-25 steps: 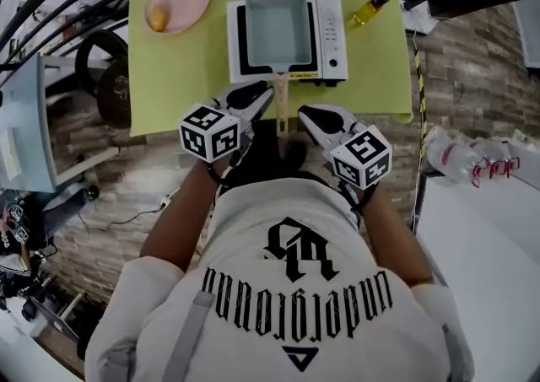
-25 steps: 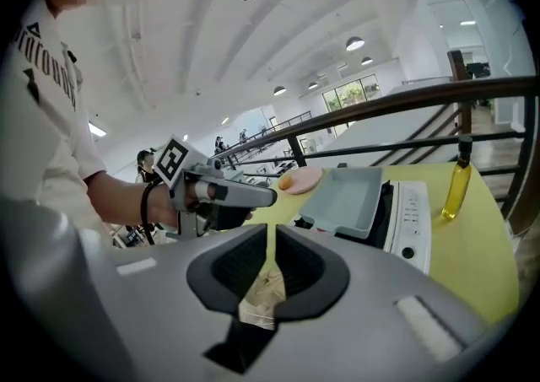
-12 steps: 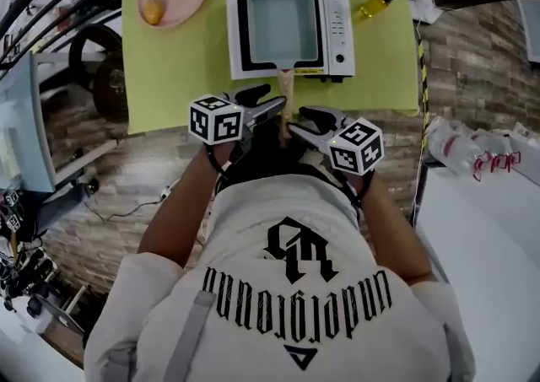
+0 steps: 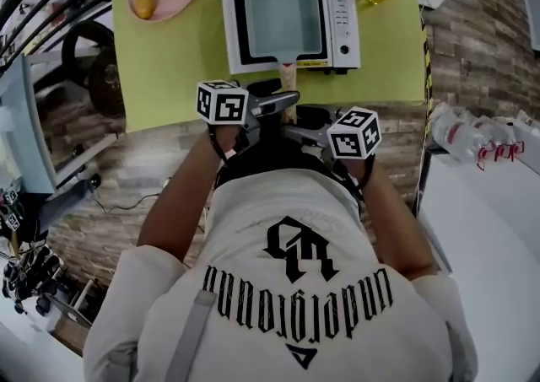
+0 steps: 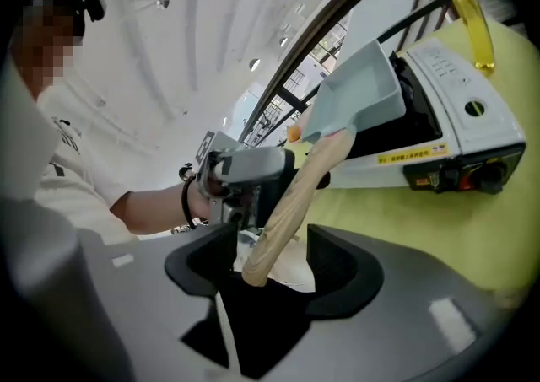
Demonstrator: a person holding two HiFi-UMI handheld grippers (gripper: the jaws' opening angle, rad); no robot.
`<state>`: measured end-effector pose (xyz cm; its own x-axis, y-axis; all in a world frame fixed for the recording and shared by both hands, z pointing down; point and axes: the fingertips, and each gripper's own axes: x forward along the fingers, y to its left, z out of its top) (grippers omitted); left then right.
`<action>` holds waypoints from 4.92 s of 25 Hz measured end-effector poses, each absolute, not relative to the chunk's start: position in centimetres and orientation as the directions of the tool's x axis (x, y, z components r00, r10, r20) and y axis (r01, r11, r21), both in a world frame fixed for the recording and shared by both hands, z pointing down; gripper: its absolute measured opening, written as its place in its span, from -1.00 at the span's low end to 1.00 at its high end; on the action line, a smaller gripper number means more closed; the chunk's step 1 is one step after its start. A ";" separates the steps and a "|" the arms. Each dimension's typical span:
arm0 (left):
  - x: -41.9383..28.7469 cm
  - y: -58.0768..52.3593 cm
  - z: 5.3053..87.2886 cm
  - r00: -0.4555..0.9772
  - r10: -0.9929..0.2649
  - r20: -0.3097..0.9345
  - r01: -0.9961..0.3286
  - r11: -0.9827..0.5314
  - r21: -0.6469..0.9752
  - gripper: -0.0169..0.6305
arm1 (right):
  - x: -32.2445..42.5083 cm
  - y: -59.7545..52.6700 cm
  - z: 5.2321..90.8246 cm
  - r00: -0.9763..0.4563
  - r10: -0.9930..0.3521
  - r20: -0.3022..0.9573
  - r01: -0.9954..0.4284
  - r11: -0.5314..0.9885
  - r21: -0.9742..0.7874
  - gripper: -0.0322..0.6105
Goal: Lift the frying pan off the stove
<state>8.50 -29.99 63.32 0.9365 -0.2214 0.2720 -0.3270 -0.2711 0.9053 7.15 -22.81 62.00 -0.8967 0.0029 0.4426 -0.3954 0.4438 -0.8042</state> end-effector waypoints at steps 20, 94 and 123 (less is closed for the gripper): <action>11.7 -29.8 63.6 0.988 -0.098 0.122 -0.142 -0.232 0.962 -0.38 | 4.8 -22.4 62.8 -0.950 0.121 0.289 -0.238 0.319 -0.917 -0.42; 16.8 -19.5 42.0 0.971 -0.207 0.119 -0.220 -0.586 0.779 -0.35 | 10.1 -11.7 42.6 -0.991 0.094 0.092 -0.012 0.629 -0.777 -0.41; -1.8 -4.3 40.9 0.992 -0.063 0.110 -0.125 -0.643 0.755 -0.34 | -9.6 2.3 41.8 -0.996 -0.056 0.074 -0.093 0.663 -0.743 -0.39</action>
